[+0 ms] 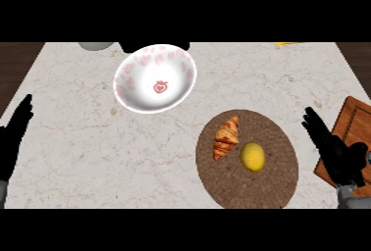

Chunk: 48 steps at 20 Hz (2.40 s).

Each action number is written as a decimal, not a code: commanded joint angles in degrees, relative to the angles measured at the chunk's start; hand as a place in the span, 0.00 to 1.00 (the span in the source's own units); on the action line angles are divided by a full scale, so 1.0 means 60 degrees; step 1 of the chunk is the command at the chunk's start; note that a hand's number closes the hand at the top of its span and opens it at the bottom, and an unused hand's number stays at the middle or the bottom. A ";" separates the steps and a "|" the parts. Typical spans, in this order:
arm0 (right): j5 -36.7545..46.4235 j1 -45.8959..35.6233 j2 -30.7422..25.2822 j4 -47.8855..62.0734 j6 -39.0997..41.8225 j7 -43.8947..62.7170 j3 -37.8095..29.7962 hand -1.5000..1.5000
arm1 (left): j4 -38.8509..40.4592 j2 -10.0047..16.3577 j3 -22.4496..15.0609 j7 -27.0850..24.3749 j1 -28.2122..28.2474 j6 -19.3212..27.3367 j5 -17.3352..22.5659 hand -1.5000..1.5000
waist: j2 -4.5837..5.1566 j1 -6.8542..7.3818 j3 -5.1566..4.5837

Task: Pick the lemon from the placemat and place it in the bowl

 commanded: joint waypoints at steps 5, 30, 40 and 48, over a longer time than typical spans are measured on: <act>0.1949 -0.0160 0.2272 -0.0650 -0.3394 0.1461 0.1433 1.00 | -0.0770 -0.2029 -0.0778 -0.0622 -0.1069 -0.0058 0.0832 0.50 | 0.0011 -0.0041 -0.0560; 1.0782 0.2762 0.3944 -0.4225 -0.8644 0.6260 0.2881 0.00 | 0.0042 -0.3598 -0.1337 -0.1265 -0.1513 -0.0051 0.0859 0.50 | 0.0041 -0.0037 -0.0567; 1.2531 0.0708 0.3946 -0.4992 -0.4893 1.2223 0.3237 0.00 | -0.0021 -0.3846 -0.1622 -0.1445 -0.1218 -0.0175 0.0617 0.50 | 0.0043 0.0196 -0.0528; 1.2629 0.1158 0.3945 -0.4783 -0.5906 1.2480 0.4433 0.00 | -0.0160 -0.3895 -0.1147 -0.0960 -0.1459 -0.0321 0.0469 0.50 | 0.0015 0.0144 -0.0505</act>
